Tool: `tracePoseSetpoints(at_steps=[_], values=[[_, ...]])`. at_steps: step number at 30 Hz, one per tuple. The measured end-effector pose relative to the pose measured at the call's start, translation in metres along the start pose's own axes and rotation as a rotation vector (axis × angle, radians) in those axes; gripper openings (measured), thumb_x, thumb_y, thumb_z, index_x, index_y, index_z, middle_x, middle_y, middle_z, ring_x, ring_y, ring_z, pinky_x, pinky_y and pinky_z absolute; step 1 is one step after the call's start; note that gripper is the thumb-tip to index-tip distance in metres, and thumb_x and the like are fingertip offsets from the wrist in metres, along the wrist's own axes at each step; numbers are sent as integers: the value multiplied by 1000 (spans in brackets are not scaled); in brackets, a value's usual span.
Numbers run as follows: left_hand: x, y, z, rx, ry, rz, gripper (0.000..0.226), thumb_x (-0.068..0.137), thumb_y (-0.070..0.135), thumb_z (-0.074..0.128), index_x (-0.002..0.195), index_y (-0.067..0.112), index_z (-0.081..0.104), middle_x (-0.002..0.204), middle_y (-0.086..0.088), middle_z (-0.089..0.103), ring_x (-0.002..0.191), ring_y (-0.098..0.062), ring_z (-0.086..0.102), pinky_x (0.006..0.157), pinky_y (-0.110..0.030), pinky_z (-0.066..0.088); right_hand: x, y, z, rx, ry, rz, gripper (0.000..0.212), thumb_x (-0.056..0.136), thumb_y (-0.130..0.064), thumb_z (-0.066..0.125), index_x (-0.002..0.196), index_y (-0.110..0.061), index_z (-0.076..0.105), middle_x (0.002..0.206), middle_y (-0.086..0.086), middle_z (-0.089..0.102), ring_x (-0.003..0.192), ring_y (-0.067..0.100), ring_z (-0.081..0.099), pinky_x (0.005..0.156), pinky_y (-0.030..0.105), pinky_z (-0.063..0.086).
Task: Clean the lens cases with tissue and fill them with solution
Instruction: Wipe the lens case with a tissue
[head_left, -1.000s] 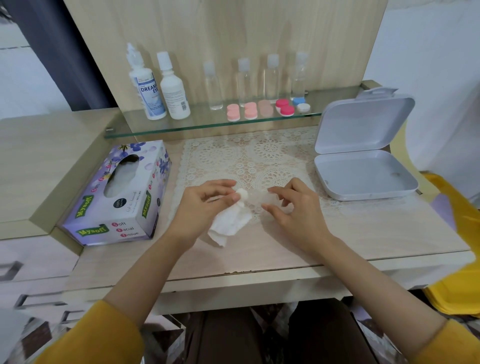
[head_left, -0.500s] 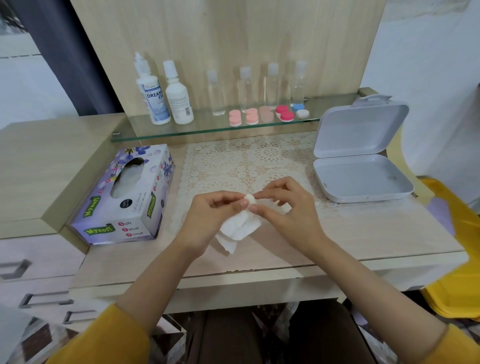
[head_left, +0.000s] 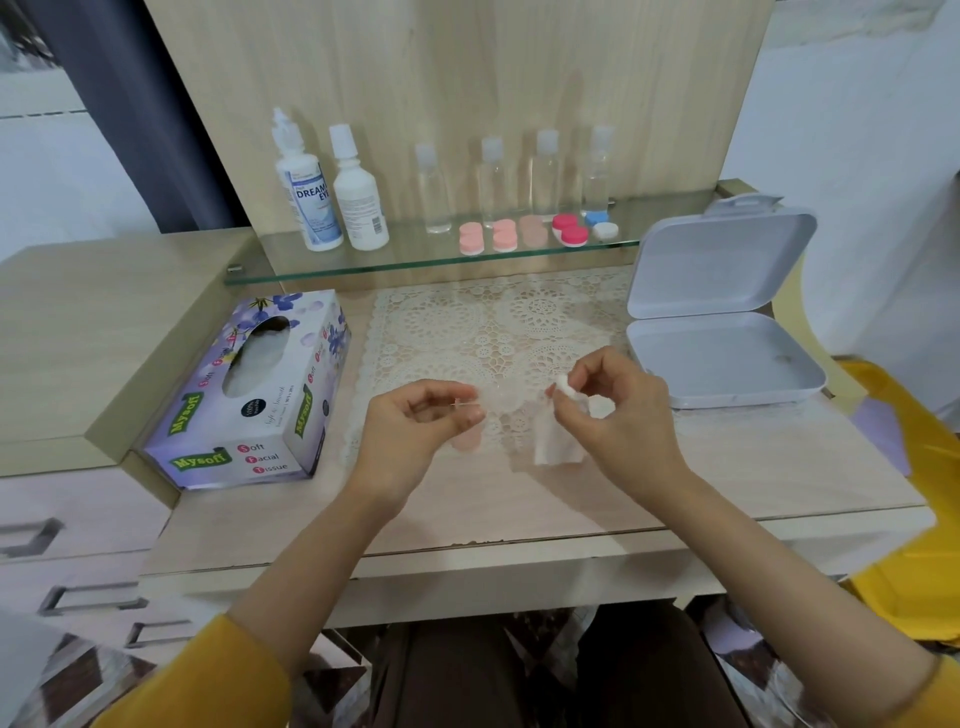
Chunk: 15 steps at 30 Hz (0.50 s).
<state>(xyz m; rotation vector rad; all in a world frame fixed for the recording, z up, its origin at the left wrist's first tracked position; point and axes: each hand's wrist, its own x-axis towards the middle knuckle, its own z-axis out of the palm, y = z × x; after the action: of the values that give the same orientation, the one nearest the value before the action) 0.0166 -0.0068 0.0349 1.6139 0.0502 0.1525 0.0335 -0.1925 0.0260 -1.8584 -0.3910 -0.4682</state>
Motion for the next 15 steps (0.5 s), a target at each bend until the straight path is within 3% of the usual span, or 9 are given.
tracePoseSetpoints(at_steps=[4, 8, 11, 15], values=[[-4, -3, 5, 38, -44, -28, 35, 71, -7, 70, 103, 8, 66, 84, 1, 70, 71, -2, 64, 72, -16, 53, 3, 7, -2, -135, 0, -129, 17, 69, -16, 76, 70, -11, 60, 71, -5, 60, 71, 8, 54, 66, 13, 43], [-8, -10, 10, 80, -40, -67, 30, 69, 1, 75, 89, 22, 70, 77, 4, 73, 75, -6, 66, 83, -25, 52, 0, 13, 10, -191, 34, -318, 19, 64, -13, 77, 63, -1, 61, 72, 7, 56, 68, 10, 50, 62, 16, 41], [-11, -12, 16, 101, -33, -62, 29, 69, 0, 75, 90, 19, 70, 71, 9, 72, 69, -2, 66, 75, -16, 52, -4, 19, 16, -231, -11, -352, 16, 67, -13, 75, 65, 0, 65, 72, 10, 56, 67, 10, 49, 59, 18, 41], [-12, -12, 19, 114, -5, -52, 28, 70, -1, 74, 85, 22, 69, 72, 9, 71, 69, -1, 66, 74, -13, 52, -11, 31, 14, -275, -90, -354, 23, 76, -28, 64, 79, -7, 73, 84, 9, 61, 70, 13, 58, 63, 20, 45]])
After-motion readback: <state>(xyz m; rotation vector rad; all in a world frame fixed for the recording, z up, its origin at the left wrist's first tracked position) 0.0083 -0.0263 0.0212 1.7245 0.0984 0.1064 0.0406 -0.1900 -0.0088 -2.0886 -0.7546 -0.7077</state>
